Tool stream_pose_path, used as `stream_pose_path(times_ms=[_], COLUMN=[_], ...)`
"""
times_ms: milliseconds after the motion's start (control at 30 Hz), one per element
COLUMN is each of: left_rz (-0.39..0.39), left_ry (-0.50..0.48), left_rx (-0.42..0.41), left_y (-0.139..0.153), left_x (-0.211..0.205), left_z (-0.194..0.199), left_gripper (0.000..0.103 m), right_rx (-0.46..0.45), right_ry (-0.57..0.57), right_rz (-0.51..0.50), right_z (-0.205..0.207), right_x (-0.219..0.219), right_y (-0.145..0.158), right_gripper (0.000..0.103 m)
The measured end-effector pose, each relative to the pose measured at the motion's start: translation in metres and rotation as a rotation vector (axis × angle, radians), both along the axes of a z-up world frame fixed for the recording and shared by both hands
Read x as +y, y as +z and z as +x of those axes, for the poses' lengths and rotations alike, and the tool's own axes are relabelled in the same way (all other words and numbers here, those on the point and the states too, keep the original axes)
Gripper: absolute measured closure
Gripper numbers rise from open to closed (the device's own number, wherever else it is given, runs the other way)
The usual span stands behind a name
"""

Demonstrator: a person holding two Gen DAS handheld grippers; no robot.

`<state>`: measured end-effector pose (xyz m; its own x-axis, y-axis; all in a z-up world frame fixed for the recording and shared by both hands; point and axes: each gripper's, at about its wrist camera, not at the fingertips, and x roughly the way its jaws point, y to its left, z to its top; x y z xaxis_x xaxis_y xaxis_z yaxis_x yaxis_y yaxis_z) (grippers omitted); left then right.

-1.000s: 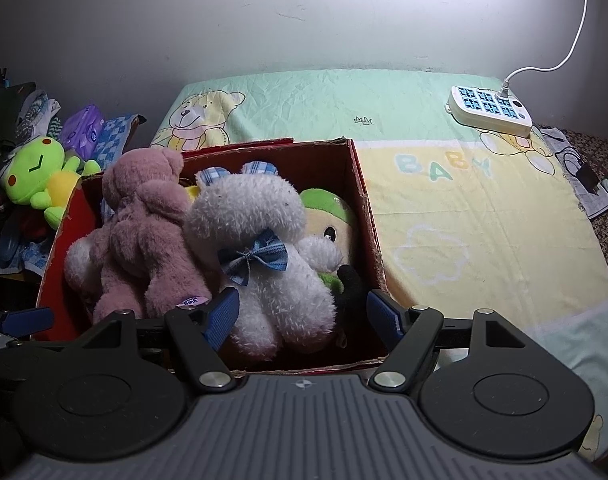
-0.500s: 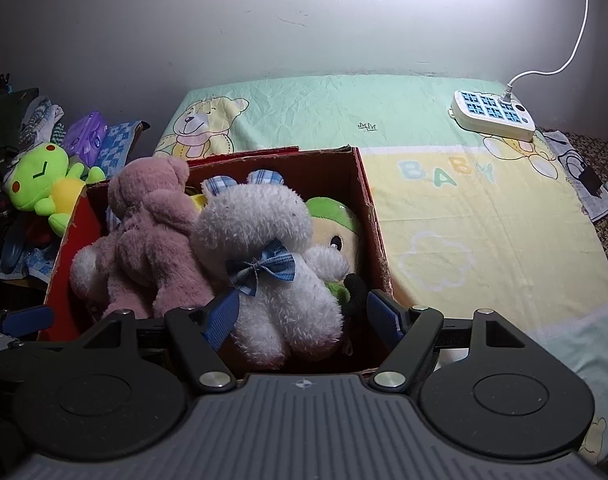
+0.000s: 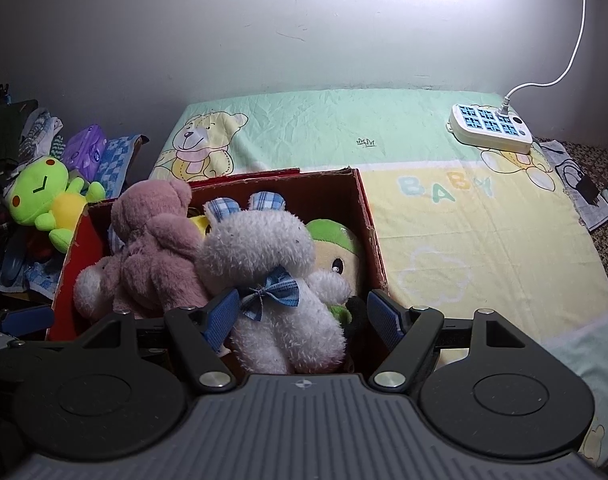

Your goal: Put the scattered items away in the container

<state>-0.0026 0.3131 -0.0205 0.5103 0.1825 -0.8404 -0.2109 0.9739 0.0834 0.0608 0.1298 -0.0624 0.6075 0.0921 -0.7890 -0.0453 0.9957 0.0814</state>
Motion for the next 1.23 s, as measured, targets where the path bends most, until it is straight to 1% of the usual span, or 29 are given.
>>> stream_pose_path(times_ms=[167, 500, 900, 1067, 1233], left_rz=[-0.006, -0.020, 0.007, 0.006, -0.005], left_ry=[0.000, -0.006, -0.009, -0.005, -0.002], left_rx=[-0.002, 0.001, -0.022, -0.029, -0.020], left_y=[0.0007, -0.0041, -0.0039, -0.0037, -0.0053], left_x=[0.0020, 0.0001, -0.0029, -0.0018, 0.0004], left_z=[0.0005, -0.0024, -0.0034, -0.0023, 0.0008], left_gripper=[0.001, 0.001, 0.001, 0.001, 0.001], right_rx=[-0.008, 0.005, 0.012, 0.010, 0.012], right_ry=[0.002, 0.016, 0.014, 0.013, 0.014], right_rz=[-0.009, -0.011, -0.002, 0.002, 0.002], right_z=[-0.0003, -0.0018, -0.0002, 0.0017, 0.0034], right_x=[0.0020, 0.0041, 0.0021, 0.0023, 0.0027], right_y=[0.0014, -0.0013, -0.0037, -0.0045, -0.0051], right_gripper=[0.029, 0.029, 0.029, 0.029, 0.029])
